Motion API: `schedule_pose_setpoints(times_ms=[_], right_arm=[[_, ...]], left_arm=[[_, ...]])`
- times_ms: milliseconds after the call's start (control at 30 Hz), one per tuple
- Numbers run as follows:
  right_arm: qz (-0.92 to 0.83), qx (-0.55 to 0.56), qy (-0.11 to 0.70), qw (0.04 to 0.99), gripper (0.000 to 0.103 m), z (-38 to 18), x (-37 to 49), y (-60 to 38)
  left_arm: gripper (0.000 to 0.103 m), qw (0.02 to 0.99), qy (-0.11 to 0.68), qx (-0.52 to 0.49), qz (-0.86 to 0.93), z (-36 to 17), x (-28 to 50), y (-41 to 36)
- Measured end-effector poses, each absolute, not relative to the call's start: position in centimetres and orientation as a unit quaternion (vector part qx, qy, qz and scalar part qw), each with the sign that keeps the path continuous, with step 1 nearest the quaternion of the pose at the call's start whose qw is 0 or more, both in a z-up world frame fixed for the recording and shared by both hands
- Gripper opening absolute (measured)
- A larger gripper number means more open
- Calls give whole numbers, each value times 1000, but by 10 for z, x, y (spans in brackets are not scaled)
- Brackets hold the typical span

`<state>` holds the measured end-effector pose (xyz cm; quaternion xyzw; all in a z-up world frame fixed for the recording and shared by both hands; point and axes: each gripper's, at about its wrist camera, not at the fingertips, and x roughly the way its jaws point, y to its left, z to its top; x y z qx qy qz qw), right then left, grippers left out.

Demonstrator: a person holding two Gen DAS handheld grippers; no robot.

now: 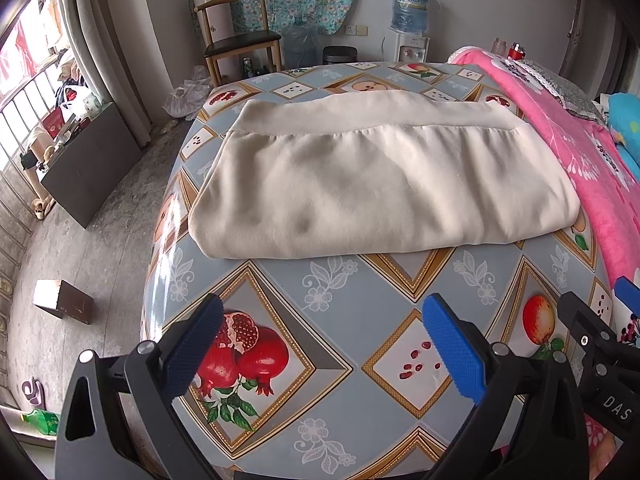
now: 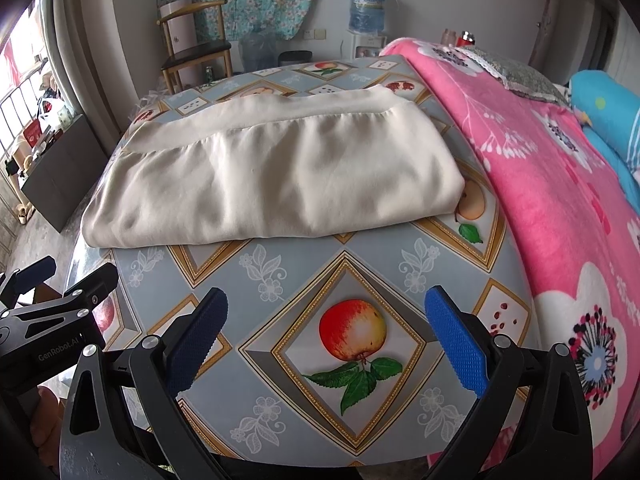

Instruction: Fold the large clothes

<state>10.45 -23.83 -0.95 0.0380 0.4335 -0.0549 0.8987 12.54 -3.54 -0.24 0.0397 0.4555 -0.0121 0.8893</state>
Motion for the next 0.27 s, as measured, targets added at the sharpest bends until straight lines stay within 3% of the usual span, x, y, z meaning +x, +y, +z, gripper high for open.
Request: schedule_pose_setpoints(times_ms=[267], right_arm=[[-54,37,434,899,96,-11,105,-239]], left_arm=[[98,890,455,36,-12,-4,125,-34]])
